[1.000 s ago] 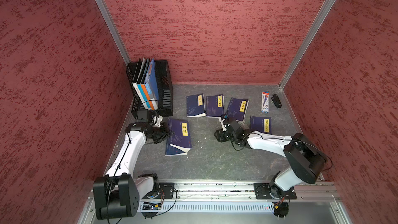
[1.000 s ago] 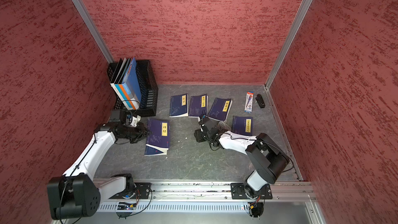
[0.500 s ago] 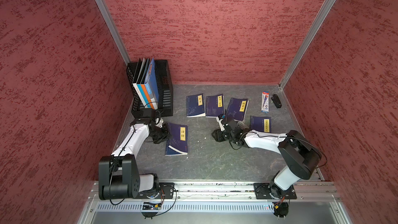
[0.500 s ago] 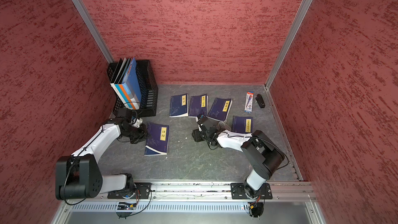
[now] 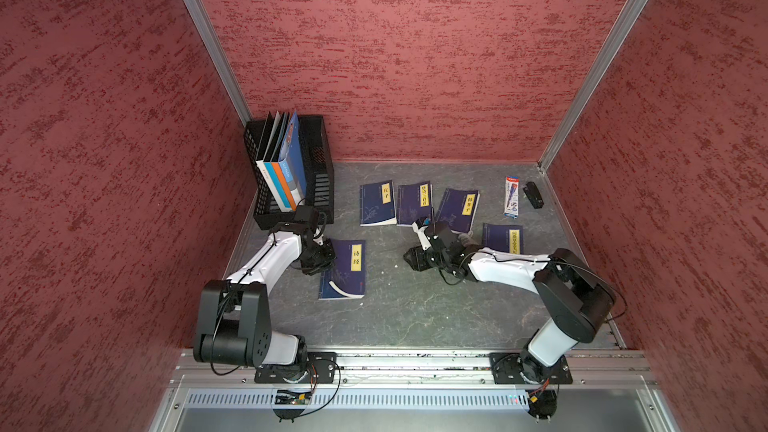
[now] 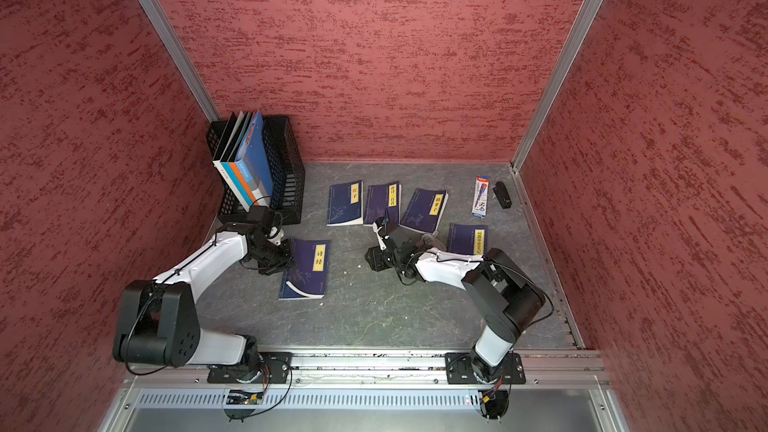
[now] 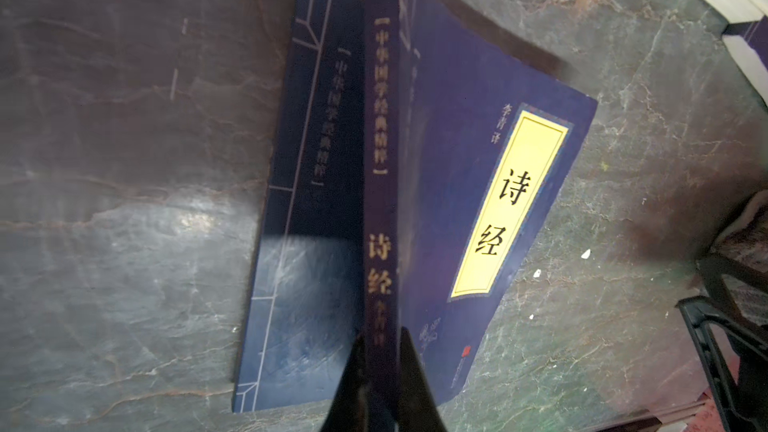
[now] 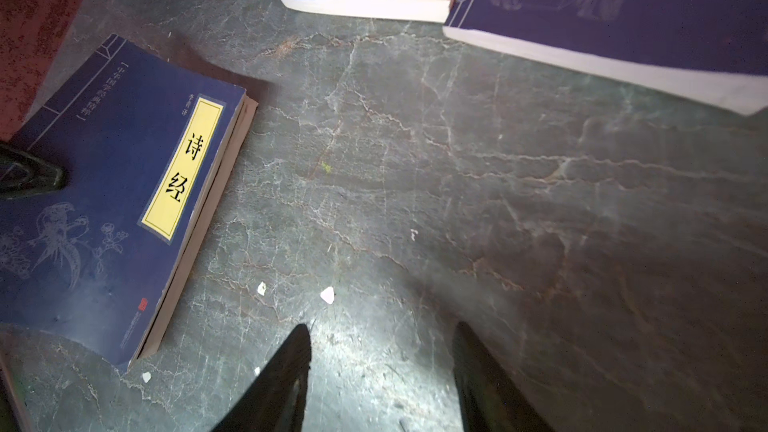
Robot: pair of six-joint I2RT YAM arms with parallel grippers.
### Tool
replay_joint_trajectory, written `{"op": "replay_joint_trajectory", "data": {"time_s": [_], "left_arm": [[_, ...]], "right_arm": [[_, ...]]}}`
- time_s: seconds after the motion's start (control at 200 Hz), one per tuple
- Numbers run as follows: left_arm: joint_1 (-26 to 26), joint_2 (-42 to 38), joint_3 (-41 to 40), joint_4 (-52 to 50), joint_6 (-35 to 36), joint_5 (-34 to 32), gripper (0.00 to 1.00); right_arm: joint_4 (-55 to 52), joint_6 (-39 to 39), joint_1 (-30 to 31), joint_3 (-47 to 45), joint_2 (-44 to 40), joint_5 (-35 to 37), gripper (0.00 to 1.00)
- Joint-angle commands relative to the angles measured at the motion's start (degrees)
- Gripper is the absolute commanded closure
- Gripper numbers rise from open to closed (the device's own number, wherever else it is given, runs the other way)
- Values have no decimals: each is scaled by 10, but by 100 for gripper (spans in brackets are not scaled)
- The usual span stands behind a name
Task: Wipe the cover of the book
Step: Place the book on the book.
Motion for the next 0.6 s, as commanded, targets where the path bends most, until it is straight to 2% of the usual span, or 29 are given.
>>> {"op": "replay_joint_trajectory", "data": {"time_s": [0.0,0.261,0.471,0.596], "left_arm": [[0,14,-5,36,-11,-40,90],[-1,28,-22,56,-9,-50,77],[-15,43,-15,44,-7,-86,72],[-22,47,-18,45,-8,-99,60]], "right_arm": [[0,-9,2,19,2,-7,45],[-16,-15,2,25,-1,-6,45],[-20,-15,2,33,2,-17,45],[-20,-18,3,41,6,-34,44]]}}
